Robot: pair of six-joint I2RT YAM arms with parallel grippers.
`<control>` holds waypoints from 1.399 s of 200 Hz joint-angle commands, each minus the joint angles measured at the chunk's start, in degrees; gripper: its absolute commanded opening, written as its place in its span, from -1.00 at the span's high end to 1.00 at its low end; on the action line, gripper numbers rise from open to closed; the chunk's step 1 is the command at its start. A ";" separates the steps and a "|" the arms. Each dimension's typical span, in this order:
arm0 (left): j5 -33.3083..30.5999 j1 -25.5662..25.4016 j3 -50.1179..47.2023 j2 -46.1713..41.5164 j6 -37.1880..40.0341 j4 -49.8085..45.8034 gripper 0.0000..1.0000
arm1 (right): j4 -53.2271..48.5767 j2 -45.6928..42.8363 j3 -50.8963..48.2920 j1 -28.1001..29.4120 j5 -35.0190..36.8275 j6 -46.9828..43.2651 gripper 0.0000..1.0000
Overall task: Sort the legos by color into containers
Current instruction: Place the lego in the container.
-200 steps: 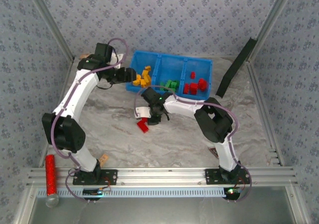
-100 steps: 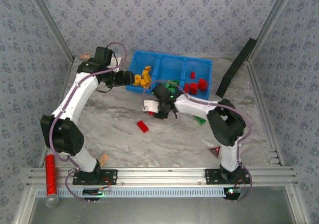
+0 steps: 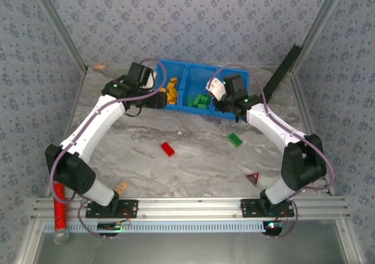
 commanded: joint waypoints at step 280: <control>-9.41 -36.32 21.70 38.36 -48.77 7.05 -0.67 | -1.58 22.52 16.95 -10.42 5.61 15.60 0.08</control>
